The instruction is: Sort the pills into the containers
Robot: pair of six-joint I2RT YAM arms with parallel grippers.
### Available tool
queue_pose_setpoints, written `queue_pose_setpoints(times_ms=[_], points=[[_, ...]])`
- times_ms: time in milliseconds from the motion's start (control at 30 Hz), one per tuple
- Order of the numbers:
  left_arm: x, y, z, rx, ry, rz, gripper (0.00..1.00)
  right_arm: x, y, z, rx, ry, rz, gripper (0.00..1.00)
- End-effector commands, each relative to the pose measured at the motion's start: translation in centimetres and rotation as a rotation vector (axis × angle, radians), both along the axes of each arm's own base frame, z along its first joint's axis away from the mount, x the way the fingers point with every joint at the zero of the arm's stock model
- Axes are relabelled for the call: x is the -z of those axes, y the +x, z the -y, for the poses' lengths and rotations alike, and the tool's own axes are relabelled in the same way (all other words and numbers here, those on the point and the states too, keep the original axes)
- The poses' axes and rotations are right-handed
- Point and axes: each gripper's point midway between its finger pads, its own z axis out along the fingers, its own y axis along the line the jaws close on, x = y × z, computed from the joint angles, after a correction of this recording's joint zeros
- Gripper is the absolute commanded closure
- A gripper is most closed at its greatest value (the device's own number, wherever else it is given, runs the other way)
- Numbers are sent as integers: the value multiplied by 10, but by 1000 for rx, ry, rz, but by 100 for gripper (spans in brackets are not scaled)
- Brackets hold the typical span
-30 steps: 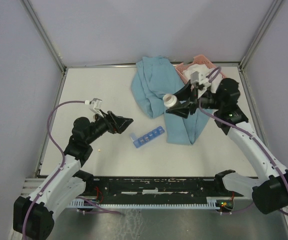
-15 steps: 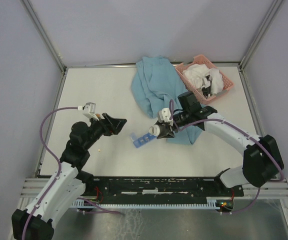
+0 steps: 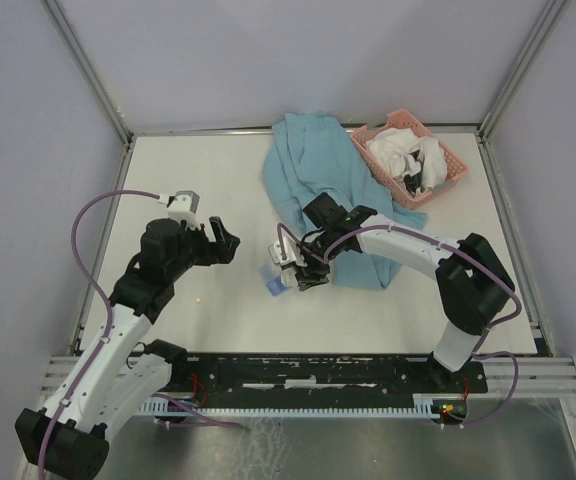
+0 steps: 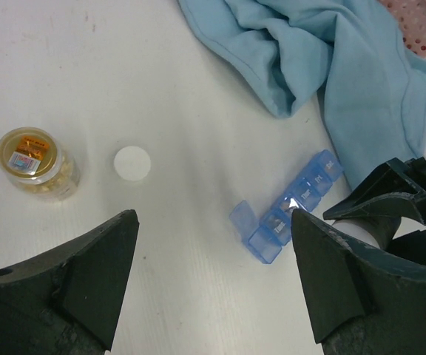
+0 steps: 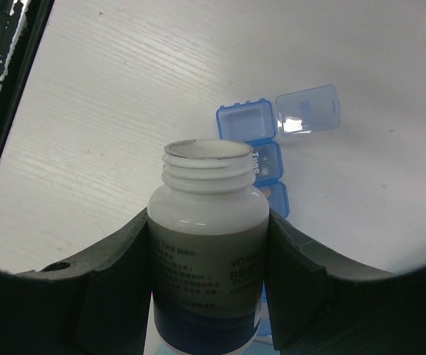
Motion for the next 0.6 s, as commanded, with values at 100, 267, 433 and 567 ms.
queue_pose_setpoints(times_ms=[100,267,433,567], points=[[-4,2,-22,-67,97,37,10,9,6,-6,44,-119,30,91],[-11,1,-33,-122,108,68,10,13,8,-9,59,-158,33,91],[-10,1,-32,-117,106,67,10,15,12,-12,93,-192,51,91],[-9,1,-32,-116,109,60,10,17,13,-14,104,-222,73,91]])
